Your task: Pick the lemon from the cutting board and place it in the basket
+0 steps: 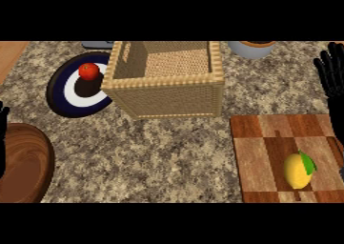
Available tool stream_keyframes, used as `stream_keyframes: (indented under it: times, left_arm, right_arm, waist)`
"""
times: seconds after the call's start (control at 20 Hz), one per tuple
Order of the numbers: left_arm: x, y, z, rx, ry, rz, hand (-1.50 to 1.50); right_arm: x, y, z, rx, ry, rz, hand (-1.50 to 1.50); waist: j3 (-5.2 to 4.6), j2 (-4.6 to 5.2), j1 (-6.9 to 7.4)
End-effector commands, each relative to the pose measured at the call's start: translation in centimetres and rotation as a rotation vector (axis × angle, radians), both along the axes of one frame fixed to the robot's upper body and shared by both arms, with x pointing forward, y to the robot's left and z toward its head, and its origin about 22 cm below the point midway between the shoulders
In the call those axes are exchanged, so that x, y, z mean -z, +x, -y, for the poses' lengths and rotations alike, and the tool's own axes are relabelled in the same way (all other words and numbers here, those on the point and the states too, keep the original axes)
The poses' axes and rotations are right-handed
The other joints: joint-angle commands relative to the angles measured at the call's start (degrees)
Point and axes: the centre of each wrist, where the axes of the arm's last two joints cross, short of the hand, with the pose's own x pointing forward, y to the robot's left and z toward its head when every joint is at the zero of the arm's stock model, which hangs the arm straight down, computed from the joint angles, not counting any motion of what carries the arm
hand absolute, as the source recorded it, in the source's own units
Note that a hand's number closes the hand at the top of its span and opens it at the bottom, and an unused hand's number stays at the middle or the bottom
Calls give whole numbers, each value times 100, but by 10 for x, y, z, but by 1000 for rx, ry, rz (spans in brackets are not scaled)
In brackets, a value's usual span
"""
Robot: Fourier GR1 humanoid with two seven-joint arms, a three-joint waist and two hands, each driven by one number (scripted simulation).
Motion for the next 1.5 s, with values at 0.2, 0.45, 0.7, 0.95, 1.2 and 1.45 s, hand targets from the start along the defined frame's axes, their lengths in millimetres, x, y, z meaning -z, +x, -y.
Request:
stream_keyframes:
  times: [0.2, 0.45, 0.7, 0.95, 1.2, 1.45]
  left_arm:
    - [-15, 14, 38, 368, 109, -20, 0]
    - [-9, 29, 76, 565, 93, -61, 0]
    - [-16, 32, 86, 576, 68, -80, 0]
    - [-28, 35, 80, 556, 75, -67, 0]
    - [-19, 34, 82, 545, 71, -97, 0]
    - [-30, 35, 71, 563, 73, -83, 0]
  right_arm:
    - [24, -31, 64, 122, 30, -151, 150]
    - [78, -55, -13, -96, -40, -8, -150]
    - [96, -68, -57, 202, -229, -53, -150]
    - [52, -65, -12, 462, -486, -83, -150]
    - [8, -69, 21, 584, -776, -237, -150]
    - [-30, -85, 14, 443, -996, -554, -150]
  waist:
    - [-157, 31, -539]
    - [-164, 54, -284]
    - [-179, 36, -208]
    - [-217, -23, -338]
    - [-239, -18, -418]
    - [-232, -36, -328]
